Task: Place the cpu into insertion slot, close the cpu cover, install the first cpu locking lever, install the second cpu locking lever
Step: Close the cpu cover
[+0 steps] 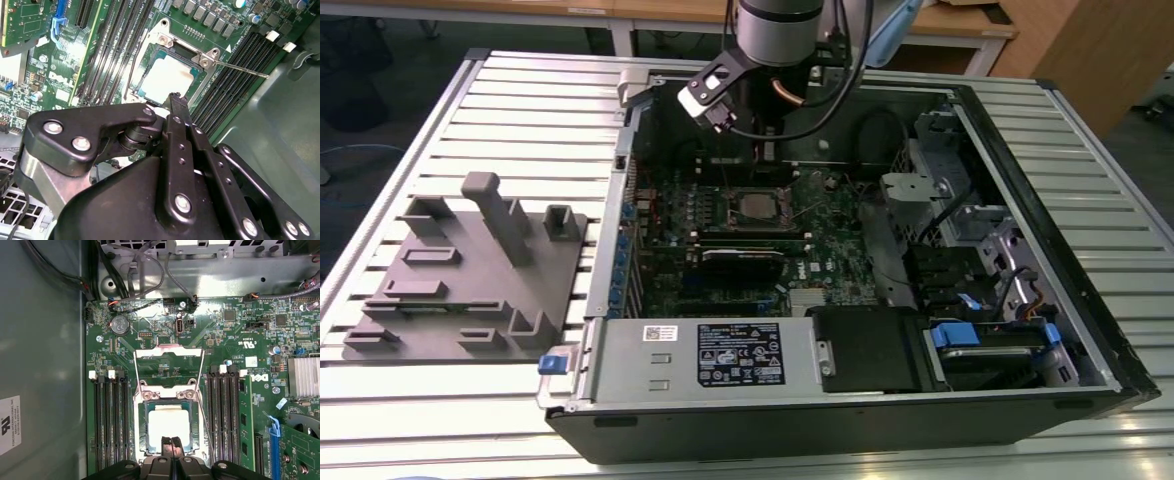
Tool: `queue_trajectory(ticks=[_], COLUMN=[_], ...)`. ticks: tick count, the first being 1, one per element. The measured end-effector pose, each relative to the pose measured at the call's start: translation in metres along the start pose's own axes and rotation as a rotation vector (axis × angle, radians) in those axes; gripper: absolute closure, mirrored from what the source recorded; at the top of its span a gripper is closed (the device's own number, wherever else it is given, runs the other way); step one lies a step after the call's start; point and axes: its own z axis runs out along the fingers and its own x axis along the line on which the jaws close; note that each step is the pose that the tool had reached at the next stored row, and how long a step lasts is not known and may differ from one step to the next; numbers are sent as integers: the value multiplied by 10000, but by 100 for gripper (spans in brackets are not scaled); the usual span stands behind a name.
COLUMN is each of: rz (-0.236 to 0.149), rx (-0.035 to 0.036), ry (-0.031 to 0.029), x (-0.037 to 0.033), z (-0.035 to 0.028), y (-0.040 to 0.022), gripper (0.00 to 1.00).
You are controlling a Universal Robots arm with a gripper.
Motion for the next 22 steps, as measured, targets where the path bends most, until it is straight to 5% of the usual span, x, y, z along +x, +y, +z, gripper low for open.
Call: queue_trajectory(ticks=[22], rz=[1], rx=[-2], ry=[4], x=[2], z=[-22], y=[27], gripper=[89])
